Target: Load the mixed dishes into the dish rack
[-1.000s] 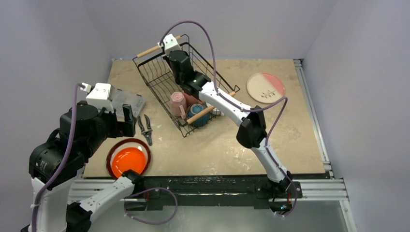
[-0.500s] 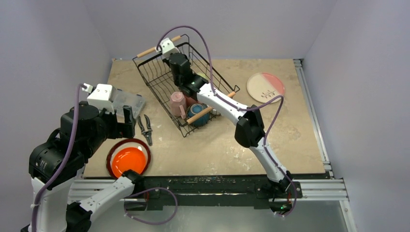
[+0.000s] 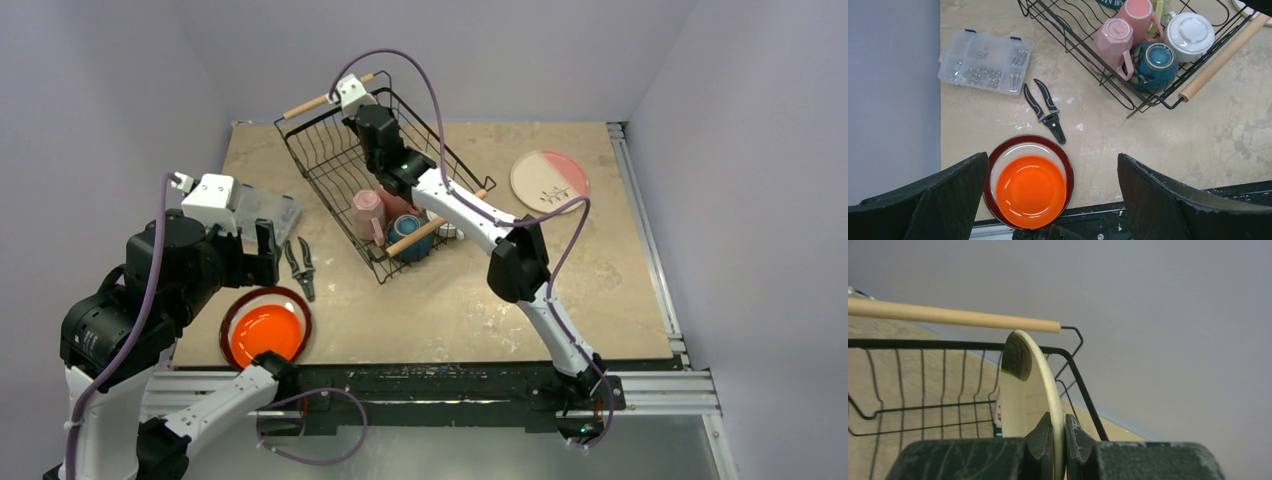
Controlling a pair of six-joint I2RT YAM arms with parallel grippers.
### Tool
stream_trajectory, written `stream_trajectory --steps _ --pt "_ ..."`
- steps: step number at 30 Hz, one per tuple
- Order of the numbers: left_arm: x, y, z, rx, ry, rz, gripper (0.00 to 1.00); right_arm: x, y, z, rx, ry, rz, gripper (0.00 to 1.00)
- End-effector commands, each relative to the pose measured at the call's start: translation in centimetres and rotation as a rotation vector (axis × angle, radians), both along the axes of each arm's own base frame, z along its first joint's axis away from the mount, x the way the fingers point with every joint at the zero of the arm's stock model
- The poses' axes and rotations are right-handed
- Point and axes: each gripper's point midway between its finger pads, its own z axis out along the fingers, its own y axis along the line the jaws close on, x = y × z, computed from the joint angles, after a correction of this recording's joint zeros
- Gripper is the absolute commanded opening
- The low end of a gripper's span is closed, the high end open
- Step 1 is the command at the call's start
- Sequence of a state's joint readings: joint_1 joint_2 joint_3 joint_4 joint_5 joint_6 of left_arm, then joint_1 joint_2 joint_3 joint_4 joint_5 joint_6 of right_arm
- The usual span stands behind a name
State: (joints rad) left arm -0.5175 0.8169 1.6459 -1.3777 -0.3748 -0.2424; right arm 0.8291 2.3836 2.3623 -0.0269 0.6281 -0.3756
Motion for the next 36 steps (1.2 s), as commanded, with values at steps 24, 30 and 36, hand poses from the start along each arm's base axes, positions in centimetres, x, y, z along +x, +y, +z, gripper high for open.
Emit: stream_trajectory --steps 24,30,36 --pt "0.2 0.7 -0.4 0.085 -0.001 -0.022 1.00 0.8 5.2 -5.6 0.051 -0.022 0.056 0.00" --pt "0.4 0.7 -0.4 0.094 -0.003 -0.019 1.00 1.5 4.7 -7.1 0.045 0.003 0.040 0.00" --pt "0.6 0.7 -0.3 0.093 -0.004 -0.014 1.00 2.0 3.6 -1.9 0.124 -0.076 0.026 0.00"
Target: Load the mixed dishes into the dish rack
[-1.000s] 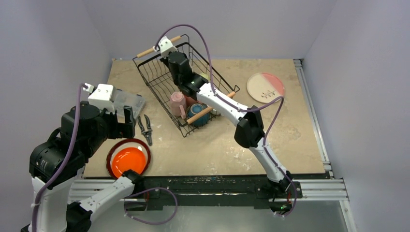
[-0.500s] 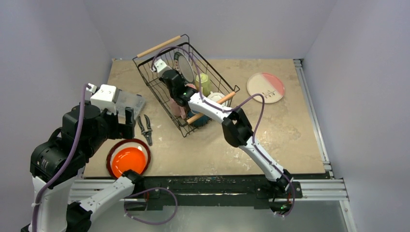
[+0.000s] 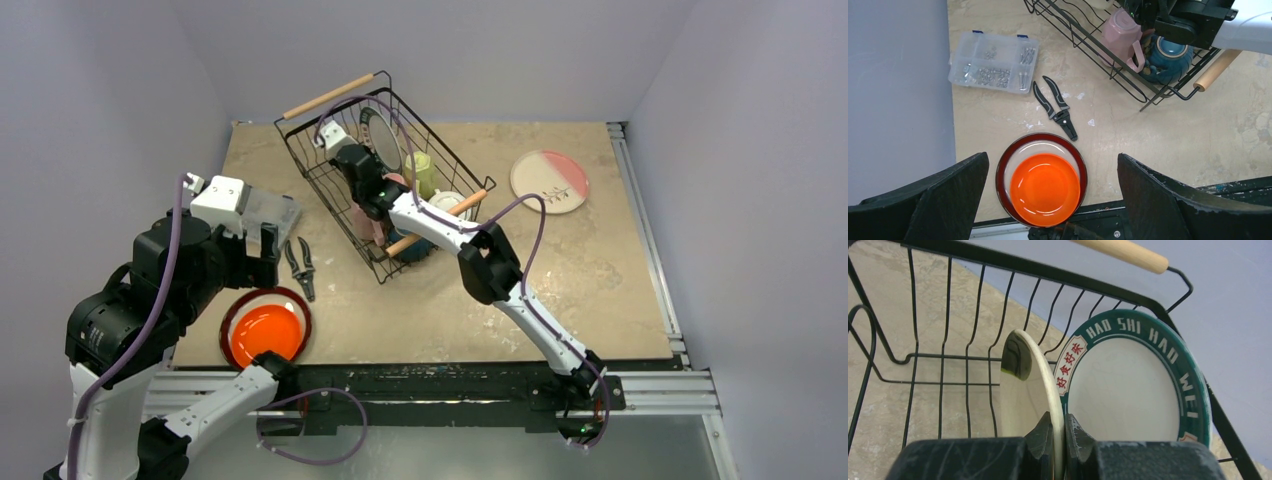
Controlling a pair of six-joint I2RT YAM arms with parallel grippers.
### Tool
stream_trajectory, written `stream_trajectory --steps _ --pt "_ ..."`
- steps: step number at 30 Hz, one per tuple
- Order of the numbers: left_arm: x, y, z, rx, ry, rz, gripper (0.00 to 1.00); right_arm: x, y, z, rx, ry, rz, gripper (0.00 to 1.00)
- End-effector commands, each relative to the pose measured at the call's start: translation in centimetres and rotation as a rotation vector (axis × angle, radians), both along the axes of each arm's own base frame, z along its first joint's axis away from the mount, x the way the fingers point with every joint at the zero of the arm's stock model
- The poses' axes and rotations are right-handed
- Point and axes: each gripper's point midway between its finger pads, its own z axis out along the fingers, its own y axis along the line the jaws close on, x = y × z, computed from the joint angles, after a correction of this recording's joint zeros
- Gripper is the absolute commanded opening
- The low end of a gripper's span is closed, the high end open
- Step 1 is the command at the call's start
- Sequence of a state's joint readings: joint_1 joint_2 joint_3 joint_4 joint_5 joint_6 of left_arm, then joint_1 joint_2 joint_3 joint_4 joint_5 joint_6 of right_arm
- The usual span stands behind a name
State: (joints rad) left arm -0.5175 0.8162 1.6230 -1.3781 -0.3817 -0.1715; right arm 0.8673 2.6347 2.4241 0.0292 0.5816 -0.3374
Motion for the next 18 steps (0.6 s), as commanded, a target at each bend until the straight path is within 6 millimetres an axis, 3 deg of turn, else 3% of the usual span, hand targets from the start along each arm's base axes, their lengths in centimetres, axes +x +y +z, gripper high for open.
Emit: stream_trajectory --steps 1,3,6,18 --pt "0.5 0.2 0.3 0.017 -0.017 0.013 1.00 1.6 -2.4 12.1 0.202 -0.189 -0.063 0.00" --pt "0.6 0.2 0.4 0.014 -0.019 0.015 1.00 1.8 -3.2 13.9 0.221 -0.217 -0.070 0.00" --pt "0.7 0.1 0.3 0.011 -0.018 0.016 1.00 2.2 -4.0 14.6 0.222 -0.230 -0.082 0.00" --pt "0.5 0.5 0.2 0.020 -0.018 0.029 1.00 2.8 -3.5 9.8 0.161 -0.154 -0.064 0.00"
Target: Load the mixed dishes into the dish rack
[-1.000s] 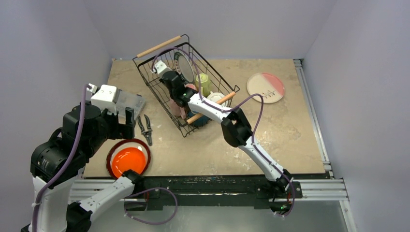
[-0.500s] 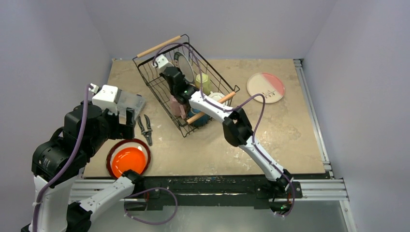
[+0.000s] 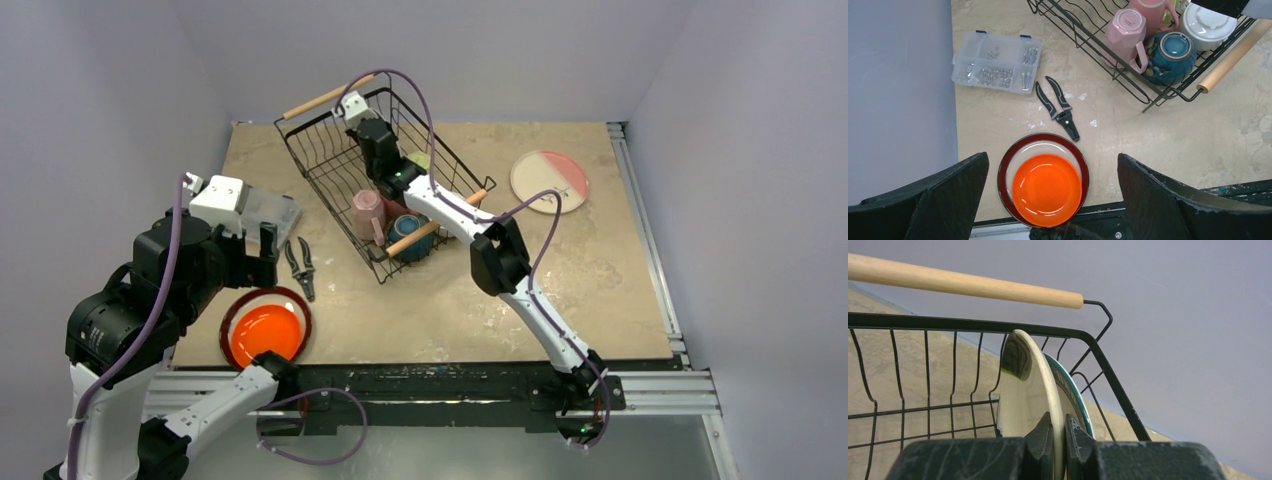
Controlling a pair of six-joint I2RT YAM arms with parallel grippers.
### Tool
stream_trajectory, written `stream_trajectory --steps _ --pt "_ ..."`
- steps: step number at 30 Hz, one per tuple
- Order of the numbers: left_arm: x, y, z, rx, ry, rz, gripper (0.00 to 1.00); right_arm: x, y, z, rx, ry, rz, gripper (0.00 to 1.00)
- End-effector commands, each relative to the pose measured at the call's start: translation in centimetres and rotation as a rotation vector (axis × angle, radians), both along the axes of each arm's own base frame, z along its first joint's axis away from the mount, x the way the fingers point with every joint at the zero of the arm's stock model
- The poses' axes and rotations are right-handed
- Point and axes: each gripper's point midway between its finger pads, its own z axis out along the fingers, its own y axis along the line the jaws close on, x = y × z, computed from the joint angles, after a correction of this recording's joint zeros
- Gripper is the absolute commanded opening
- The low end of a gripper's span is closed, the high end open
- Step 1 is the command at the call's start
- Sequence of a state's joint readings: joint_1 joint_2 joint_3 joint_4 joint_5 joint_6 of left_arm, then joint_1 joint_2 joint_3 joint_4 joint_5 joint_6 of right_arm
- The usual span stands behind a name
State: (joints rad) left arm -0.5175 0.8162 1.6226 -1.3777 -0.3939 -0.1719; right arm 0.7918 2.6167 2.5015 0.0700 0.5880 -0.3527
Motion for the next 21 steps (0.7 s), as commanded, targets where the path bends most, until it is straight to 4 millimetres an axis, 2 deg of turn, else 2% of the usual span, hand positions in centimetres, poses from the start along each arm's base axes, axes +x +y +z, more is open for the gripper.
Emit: stream_trajectory --steps 1,13,18,19,21 --pt "0.4 0.3 0.2 0.016 -0.016 0.019 1.00 -1.0 0.7 3.7 0.071 -0.053 0.022 0.00" --pt "0.5 0.5 0.2 0.031 -0.021 0.018 1.00 -0.8 0.8 -1.8 -0.018 0.016 0.025 0.00" --pt "0.5 0.6 0.2 0.037 -0.024 0.018 1.00 -0.8 0.6 -2.9 -0.034 0.035 0.020 0.00" --pt "0.5 0.6 0.3 0.037 -0.024 0.017 1.00 -0.8 0.6 -2.9 -0.031 0.038 0.020 0.04" --pt "0.6 0.5 0.3 0.037 -0.025 0.016 1.00 -0.8 0.6 -2.8 -0.022 0.041 0.015 0.21"
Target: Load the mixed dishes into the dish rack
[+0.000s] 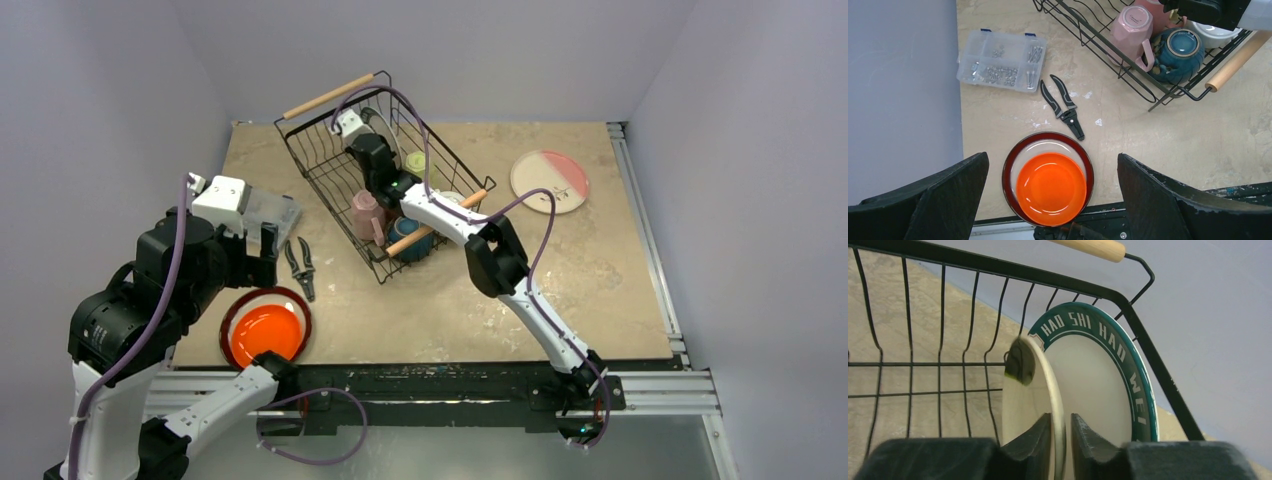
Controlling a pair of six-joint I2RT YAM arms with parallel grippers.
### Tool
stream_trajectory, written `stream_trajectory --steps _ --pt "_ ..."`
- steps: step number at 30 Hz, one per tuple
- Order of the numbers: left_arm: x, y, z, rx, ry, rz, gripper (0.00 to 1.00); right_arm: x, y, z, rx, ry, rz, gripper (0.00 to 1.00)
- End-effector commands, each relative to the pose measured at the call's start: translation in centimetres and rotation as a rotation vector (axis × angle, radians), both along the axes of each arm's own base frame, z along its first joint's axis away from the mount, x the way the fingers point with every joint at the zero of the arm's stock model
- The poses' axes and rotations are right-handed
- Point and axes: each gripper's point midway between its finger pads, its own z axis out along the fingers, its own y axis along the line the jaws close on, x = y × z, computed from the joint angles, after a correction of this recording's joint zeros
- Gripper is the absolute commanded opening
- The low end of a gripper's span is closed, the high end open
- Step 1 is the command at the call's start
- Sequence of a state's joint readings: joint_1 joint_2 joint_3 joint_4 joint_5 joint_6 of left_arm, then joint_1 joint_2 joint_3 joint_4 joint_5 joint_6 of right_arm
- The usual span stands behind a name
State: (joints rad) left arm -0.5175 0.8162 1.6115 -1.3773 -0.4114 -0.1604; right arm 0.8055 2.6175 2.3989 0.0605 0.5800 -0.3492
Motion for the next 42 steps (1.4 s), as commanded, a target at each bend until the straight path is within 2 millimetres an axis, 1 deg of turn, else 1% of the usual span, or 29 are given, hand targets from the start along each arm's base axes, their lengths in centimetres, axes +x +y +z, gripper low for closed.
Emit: stream_trajectory --steps 1,3,4,5,7,11,13,14,15,16,18,20,22,24,26,27,28,29,30,32,34,35,37,38,40,42 --pt "0.5 0.2 0.6 0.014 -0.030 0.008 1.00 0.2 0.0 2.3 0.059 -0.041 -0.012 0.31" --pt "0.5 0.2 0.6 0.013 -0.032 0.006 1.00 0.3 -0.3 2.8 0.061 -0.046 -0.025 0.48" --pt "0.5 0.2 0.7 0.011 -0.034 0.007 1.00 0.2 -0.4 3.4 0.067 -0.053 -0.030 0.54" --pt "0.5 0.2 0.7 0.009 -0.035 0.006 1.00 0.1 -0.6 4.7 0.085 -0.064 -0.035 0.59" --pt "0.5 0.1 0.6 0.004 -0.036 0.007 1.00 -0.2 -0.9 7.3 0.127 -0.082 -0.038 0.66" --pt "0.8 -0.5 0.7 -0.029 -0.050 -0.002 1.00 -1.5 -2.2 13.2 0.182 -0.126 -0.054 0.71" --pt "1.1 -0.8 0.8 -0.048 -0.064 -0.007 1.00 -2.5 -3.5 16.2 0.210 -0.143 -0.069 0.73" --pt "1.3 -1.0 0.9 -0.059 -0.075 -0.009 1.00 -3.1 -4.0 17.3 0.229 -0.145 -0.071 0.73" --pt "1.5 -1.2 0.9 -0.066 -0.078 -0.012 1.00 -3.8 -4.7 18.5 0.246 -0.134 -0.072 0.74" --pt "1.6 -1.4 0.9 -0.076 -0.086 -0.014 1.00 -4.7 -5.3 20.2 0.277 -0.126 -0.065 0.74" --pt "1.8 -1.7 1.0 -0.094 -0.098 -0.015 1.00 -6.0 -6.4 21.2 0.302 -0.081 -0.064 0.75" --pt "2.0 -1.8 1.0 -0.111 -0.109 -0.012 1.00 -7.3 -7.7 21.5 0.314 -0.032 -0.075 0.75" --pt "1.9 -1.9 1.0 -0.127 -0.118 -0.007 1.00 -8.5 -9.8 21.3 0.326 0.018 -0.102 0.76" --pt "1.9 -1.9 0.9 -0.141 -0.123 -0.003 1.00 -8.9 -12.6 21.0 0.381 0.058 -0.141 0.77" --pt "1.9 -2.0 0.9 -0.153 -0.127 0.001 1.00 -9.1 -16.4 20.5 0.459 0.104 -0.195 0.77" --pt "1.9 -2.0 0.9 -0.160 -0.130 0.003 1.00 -8.5 -19.5 19.9 0.509 0.127 -0.254 0.77" --pt "1.8 -2.0 0.9 -0.164 -0.131 0.002 1.00 -8.8 -21.2 19.1 0.561 0.162 -0.280 0.78" --pt "1.8 -2.0 1.0 -0.168 -0.134 0.003 1.00 -8.9 -23.5 18.3 0.614 0.193 -0.322 0.78" --pt "1.8 -2.0 0.9 -0.171 -0.133 0.004 1.00 -8.4 -27.0 17.4 0.666 0.213 -0.383 0.79" --pt "1.7 -2.0 0.9 -0.177 -0.133 0.005 1.00 -8.7 -31.6 15.2 0.753 0.266 -0.456 0.81" --pt "1.5 -2.0 0.9 -0.182 -0.134 0.007 1.00 -9.1 -35.3 12.9 0.836 0.321 -0.500 0.84" --pt "1.4 -1.9 0.9 -0.184 -0.134 0.008 1.00 -9.5 -36.5 11.9 0.891 0.357 -0.491 0.85" --pt "1.3 -1.8 0.9 -0.189 -0.138 0.013 1.00 -9.9 -39.4 9.1 0.987 0.425 -0.519 0.85" --pt "1.2 -1.7 0.8 -0.189 -0.137 0.016 1.00 -10.4 -40.7 6.8 1.030 0.476 -0.533 0.86" --pt "1.1 -1.7 0.9 -0.195 -0.135 0.019 1.00 -10.5 -42.4 4.3 1.102 0.537 -0.525 0.83" --pt "1.0 -1.7 0.8 -0.199 -0.128 0.021 1.00 -10.6 -43.6 1.8 1.133 0.592 -0.539 0.82"
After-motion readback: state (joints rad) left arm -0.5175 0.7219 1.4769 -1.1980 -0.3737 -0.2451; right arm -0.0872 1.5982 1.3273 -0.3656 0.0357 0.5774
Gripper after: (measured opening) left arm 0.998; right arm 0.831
